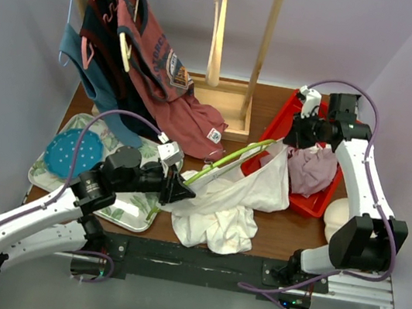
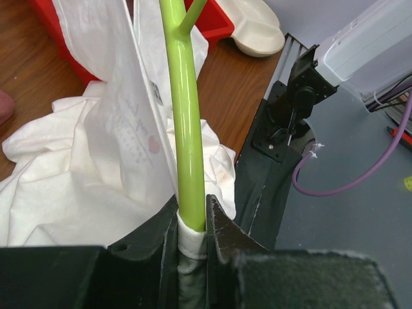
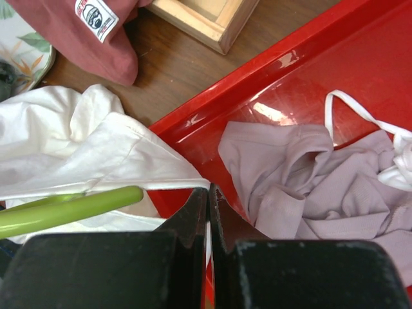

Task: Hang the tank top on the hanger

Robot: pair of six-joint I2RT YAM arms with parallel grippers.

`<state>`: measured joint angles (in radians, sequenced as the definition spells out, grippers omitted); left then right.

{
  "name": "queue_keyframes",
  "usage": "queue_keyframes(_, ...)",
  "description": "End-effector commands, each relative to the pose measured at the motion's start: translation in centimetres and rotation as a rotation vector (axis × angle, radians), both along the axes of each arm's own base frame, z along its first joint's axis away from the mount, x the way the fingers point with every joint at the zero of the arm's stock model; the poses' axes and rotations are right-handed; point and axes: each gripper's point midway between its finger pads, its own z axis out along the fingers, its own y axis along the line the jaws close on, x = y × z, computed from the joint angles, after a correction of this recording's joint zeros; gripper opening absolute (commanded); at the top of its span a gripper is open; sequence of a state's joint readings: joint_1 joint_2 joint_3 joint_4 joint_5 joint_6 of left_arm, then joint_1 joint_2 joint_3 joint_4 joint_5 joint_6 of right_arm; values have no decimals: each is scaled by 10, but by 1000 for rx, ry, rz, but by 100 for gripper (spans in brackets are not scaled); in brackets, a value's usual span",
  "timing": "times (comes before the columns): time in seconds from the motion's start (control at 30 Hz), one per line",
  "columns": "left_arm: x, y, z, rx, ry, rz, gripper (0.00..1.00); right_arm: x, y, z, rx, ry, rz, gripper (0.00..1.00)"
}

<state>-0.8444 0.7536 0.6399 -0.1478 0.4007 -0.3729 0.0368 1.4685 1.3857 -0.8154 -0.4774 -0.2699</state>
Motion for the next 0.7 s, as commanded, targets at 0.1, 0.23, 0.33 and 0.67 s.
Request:
queue_keyframes(0.1, 5, 0, 3, 6, -41, -17, 0, 17, -17, 57, -22, -187, -69, 0)
queue_keyframes(0.23, 5, 0, -5, 29, -28, -34, 0, 17, -16, 63, -19, -201, -65, 0)
queue_keyframes(0.33, -1, -2, 5, -10, -47, -74, 0, 20, -20, 62, -29, -202, -86, 0)
queue_keyframes(0.67, 12, 4, -17, 99, -6, -24, 0, 14, -10, 73, 11, -217, -40, 0)
